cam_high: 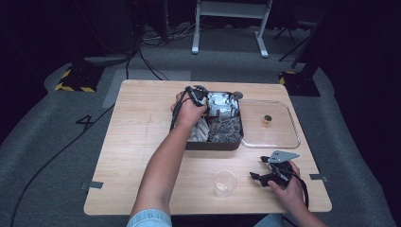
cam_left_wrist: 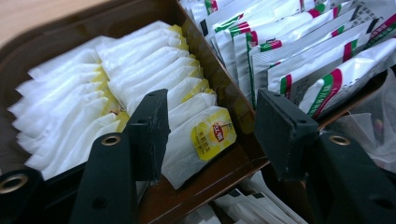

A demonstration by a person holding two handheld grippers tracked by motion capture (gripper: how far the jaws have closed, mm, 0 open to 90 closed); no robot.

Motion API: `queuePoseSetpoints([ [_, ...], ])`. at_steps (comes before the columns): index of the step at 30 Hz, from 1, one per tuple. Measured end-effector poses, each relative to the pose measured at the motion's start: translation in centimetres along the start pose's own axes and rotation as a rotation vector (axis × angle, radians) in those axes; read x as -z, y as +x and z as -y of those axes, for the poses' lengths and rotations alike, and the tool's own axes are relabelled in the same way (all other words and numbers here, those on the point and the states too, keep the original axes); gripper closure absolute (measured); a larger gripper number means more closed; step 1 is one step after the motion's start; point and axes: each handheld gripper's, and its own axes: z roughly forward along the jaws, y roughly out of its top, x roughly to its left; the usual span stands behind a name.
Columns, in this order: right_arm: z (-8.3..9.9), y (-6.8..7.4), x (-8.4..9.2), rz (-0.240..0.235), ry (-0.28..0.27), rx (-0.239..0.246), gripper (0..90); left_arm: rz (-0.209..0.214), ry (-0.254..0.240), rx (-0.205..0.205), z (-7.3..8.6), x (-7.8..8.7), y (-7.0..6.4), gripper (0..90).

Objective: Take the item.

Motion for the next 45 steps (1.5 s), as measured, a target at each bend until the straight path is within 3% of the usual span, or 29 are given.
queuePoseSetpoints([
  [3, 0.0, 0.0, 0.0, 0.0, 0.0, 0.001, 15.2, -0.009, 0.031, 0.024, 0.0, -0.2, 0.3, 48.9],
  [6, 0.0, 0.0, 0.0, -0.001, 0.0, 0.0, 15.1, -0.004, 0.033, 0.048, 0.1, -0.4, 0.6, 50.7],
  [11, -0.1, 0.1, -0.1, -0.004, 0.002, 0.002, 15.1, -0.032, 0.045, 0.034, 0.2, -0.8, 1.0, 51.2],
  [20, -0.1, 0.1, -0.1, -0.006, 0.001, 0.006, 15.1, -0.014, 0.093, 0.036, 0.5, -1.2, 1.0, 58.5],
  [25, -0.1, 0.1, -0.1, -0.007, 0.003, 0.004, 15.1, -0.01, 0.135, 0.011, 0.6, -1.2, 1.0, 69.4],
  [29, -0.1, 0.1, -0.1, -0.007, 0.003, 0.004, 15.1, -0.007, 0.143, -0.028, 0.7, -1.1, 1.0, 84.9],
  [32, -0.1, 0.1, -0.1, -0.007, 0.003, 0.005, 15.1, 0.007, 0.142, -0.05, 0.7, -1.0, 1.0, 89.4],
  [37, -0.1, 0.1, -0.1, -0.007, 0.003, 0.004, 15.1, 0.028, 0.13, -0.067, 0.5, -0.5, 0.9, 90.0],
  [45, -0.1, 0.1, -0.1, -0.007, 0.003, 0.006, 15.1, 0.019, 0.113, -0.075, -0.1, 1.0, 1.0, 90.0],
])
